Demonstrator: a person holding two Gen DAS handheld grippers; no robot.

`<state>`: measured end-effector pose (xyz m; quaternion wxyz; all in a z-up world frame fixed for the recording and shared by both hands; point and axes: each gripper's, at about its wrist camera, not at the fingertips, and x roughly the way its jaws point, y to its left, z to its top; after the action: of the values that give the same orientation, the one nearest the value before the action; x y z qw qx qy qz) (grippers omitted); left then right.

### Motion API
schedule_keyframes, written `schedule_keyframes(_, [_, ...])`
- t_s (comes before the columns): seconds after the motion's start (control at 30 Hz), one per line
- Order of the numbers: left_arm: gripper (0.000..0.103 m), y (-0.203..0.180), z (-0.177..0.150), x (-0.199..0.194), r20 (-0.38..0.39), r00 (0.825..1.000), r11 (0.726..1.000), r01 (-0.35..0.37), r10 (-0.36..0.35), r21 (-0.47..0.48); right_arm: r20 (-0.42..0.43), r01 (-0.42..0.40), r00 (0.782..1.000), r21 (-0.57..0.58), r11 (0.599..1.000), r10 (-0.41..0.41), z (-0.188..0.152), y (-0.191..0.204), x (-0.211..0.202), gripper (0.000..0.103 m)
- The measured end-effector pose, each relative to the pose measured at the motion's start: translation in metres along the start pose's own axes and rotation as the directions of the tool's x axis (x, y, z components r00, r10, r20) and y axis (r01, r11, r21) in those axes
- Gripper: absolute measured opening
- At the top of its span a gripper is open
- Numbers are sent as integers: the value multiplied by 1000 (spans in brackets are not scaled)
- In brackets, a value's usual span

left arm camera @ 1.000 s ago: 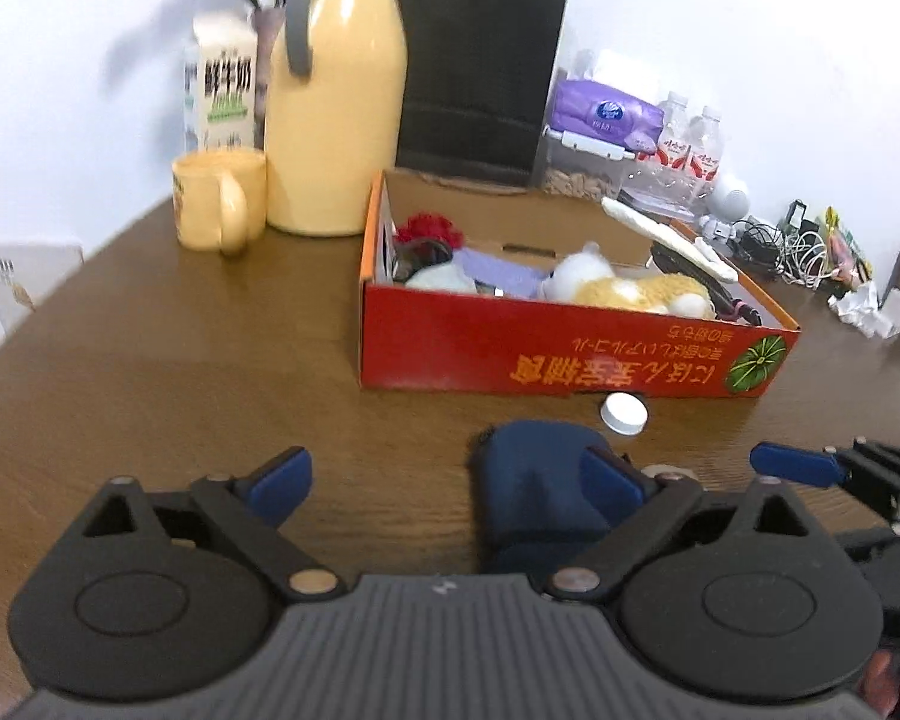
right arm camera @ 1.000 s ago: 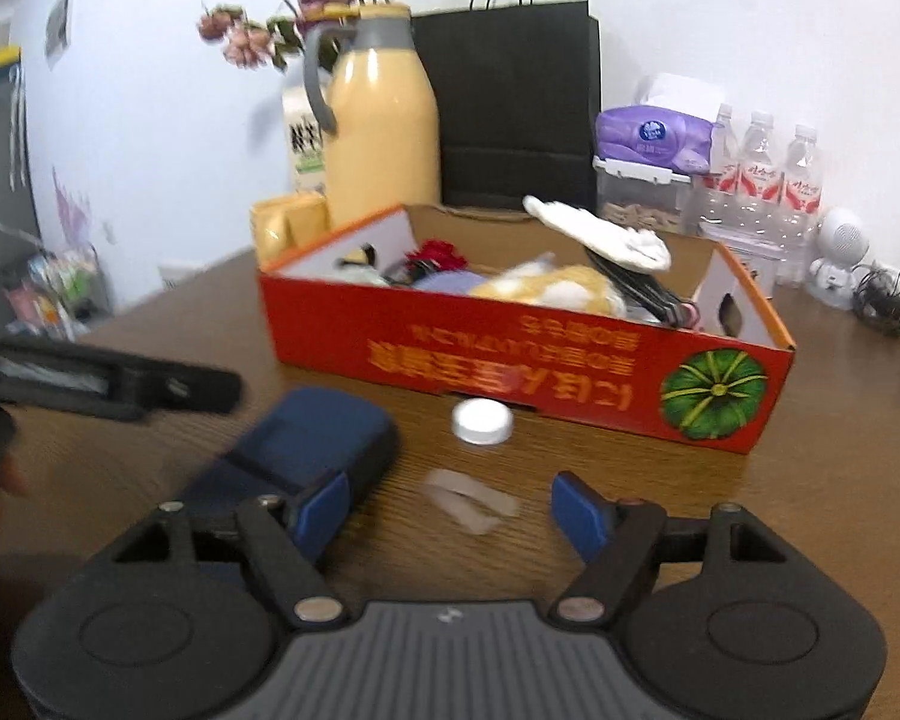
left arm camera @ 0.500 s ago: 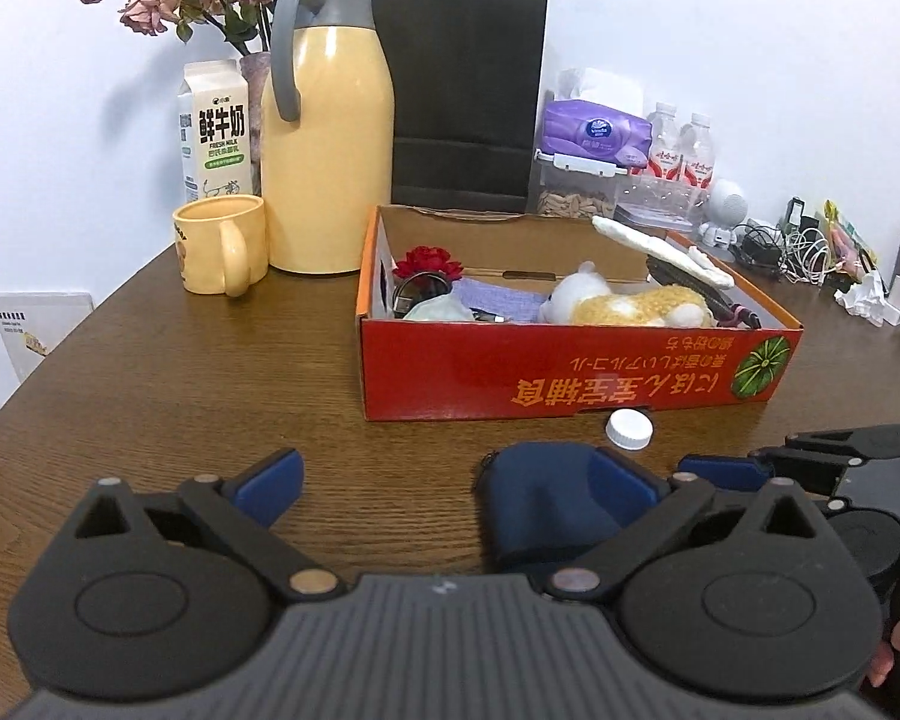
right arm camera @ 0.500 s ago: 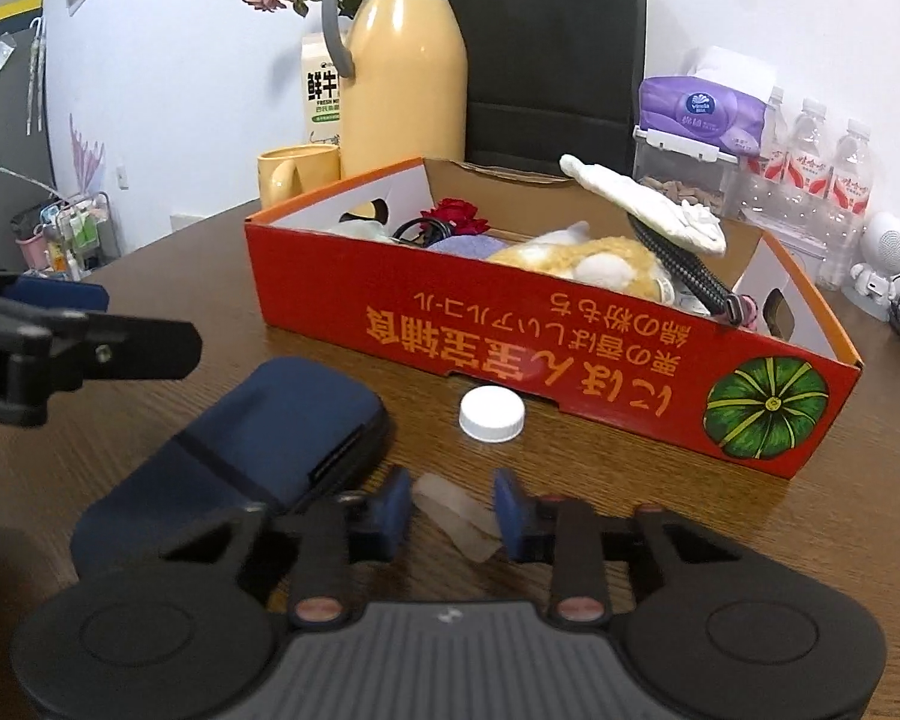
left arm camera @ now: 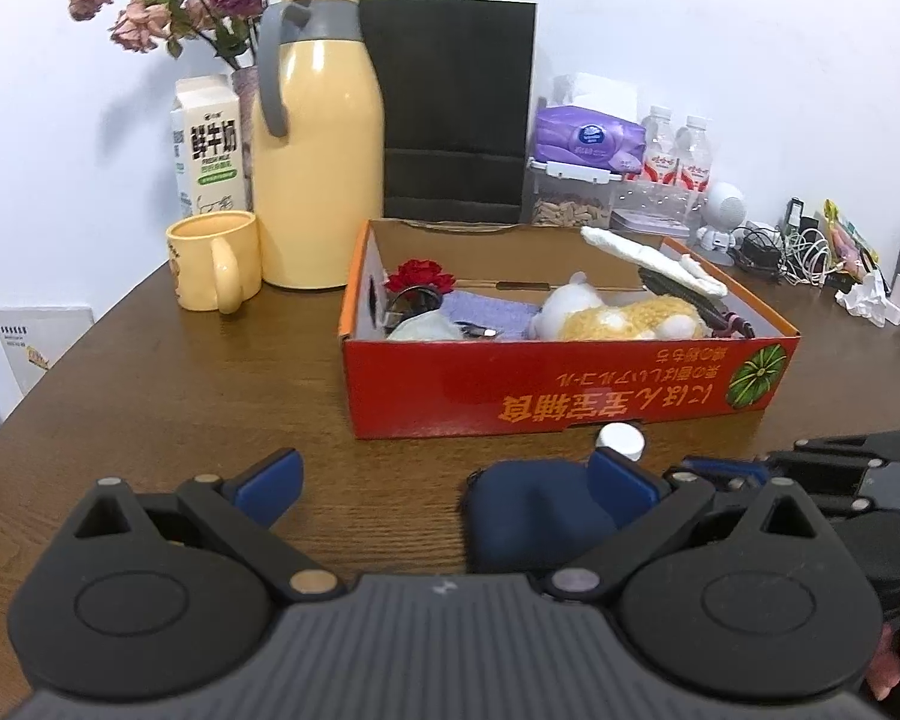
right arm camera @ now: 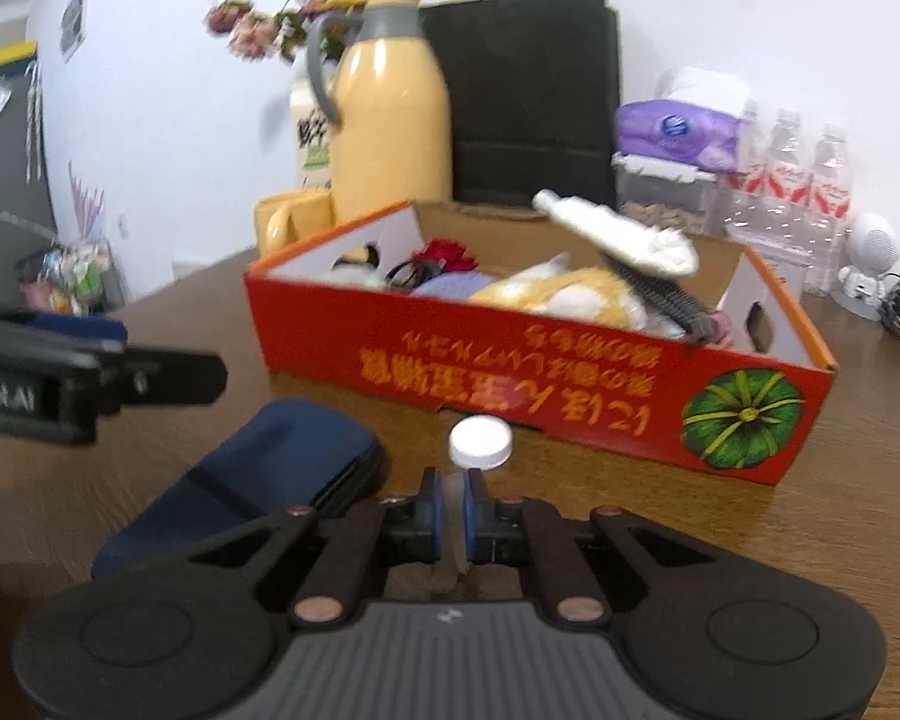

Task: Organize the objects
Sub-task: 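Move the left gripper to the other white cap and close on it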

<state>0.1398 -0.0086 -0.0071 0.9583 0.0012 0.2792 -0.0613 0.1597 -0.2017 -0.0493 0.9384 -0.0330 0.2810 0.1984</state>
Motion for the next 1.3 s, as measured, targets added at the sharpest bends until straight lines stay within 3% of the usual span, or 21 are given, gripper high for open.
schedule_keyframes(0.43, [103, -75, 18, 40, -42, 997, 987, 66, -60, 148, 96, 67, 992, 147, 987, -82, 2, -61, -29, 6])
schedule_keyframes(0.6, [89, -102, 19, 68, -106, 993, 981, 67, -48, 183, 117, 118, 982, 221, 968, -146, -1, -83, -36, 6])
schedule_keyframes(0.77, [73, -114, 18, 89, -172, 984, 983, 67, -37, 170, 137, 119, 979, 221, 968, -151, -2, -84, -39, 6])
schedule_keyframes(1.03, [73, -110, 17, 105, -198, 980, 991, 19, 7, 133, 147, 101, 980, 192, 976, -131, -2, -75, -40, 6])
schedule_keyframes(1.1, [66, -109, 17, 108, -207, 978, 992, 22, 5, 126, 145, 100, 981, 186, 977, -128, -2, -73, -40, 6])
schedule_keyframes(1.27, [30, -107, 16, 109, -219, 975, 993, 52, -28, 105, 142, 100, 982, 184, 978, -127, -2, -72, -40, 6])
schedule_keyframes(1.3, [29, -107, 16, 109, -217, 976, 993, 58, -34, 105, 141, 100, 982, 183, 978, -127, -2, -71, -40, 6])
